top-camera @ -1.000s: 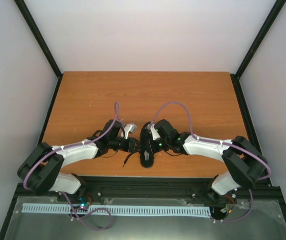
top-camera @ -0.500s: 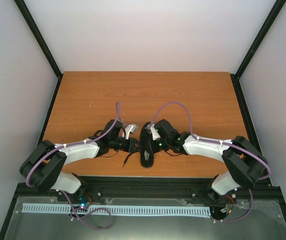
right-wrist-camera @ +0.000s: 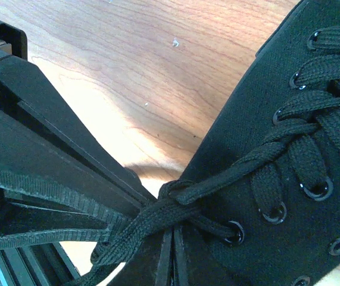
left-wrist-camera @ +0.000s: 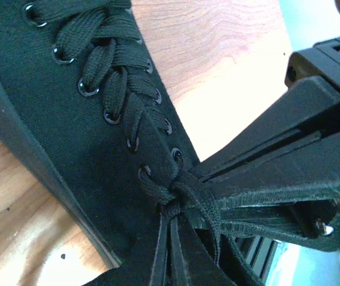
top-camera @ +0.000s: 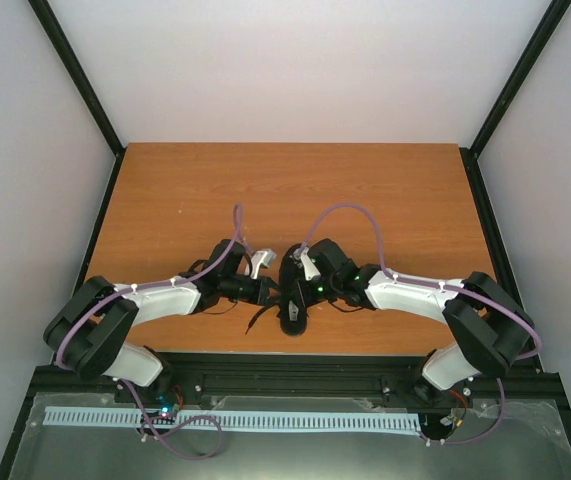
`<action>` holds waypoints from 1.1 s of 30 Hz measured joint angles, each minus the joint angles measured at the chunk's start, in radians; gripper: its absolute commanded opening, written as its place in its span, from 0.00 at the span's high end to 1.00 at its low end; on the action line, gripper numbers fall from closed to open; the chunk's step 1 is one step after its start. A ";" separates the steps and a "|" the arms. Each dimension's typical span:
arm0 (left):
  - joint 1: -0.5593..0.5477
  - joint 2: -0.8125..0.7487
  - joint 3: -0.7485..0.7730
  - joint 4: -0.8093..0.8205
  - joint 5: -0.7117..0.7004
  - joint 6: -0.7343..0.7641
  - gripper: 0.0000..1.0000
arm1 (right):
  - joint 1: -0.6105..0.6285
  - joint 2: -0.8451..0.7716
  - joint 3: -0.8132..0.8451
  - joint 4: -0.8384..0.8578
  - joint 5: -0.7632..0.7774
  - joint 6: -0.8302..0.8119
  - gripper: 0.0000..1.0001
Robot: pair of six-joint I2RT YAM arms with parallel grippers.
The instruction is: Tie the shoes
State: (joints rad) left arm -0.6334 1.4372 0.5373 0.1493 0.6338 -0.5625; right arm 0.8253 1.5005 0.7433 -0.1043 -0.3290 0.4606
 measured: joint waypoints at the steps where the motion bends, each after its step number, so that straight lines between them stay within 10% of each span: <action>1: 0.001 0.000 0.000 0.000 -0.003 -0.002 0.99 | 0.000 0.000 0.000 0.000 0.000 0.000 0.97; 8: 0.002 -0.050 -0.012 0.000 -0.042 -0.010 0.99 | 0.001 -0.020 0.000 0.000 0.017 0.000 0.93; 23: 0.002 -0.083 -0.019 0.004 -0.066 -0.028 0.99 | 0.001 -0.223 -0.049 -0.124 0.116 -0.029 0.46; 33: 0.002 -0.079 -0.019 0.008 -0.064 -0.040 0.99 | 0.222 -0.248 -0.031 -0.142 0.331 -0.052 0.48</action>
State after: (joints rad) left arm -0.6312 1.3579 0.5186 0.1570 0.5694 -0.6025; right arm 1.0473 1.2526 0.7128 -0.2462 0.0017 0.4084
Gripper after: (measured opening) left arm 0.026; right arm 0.543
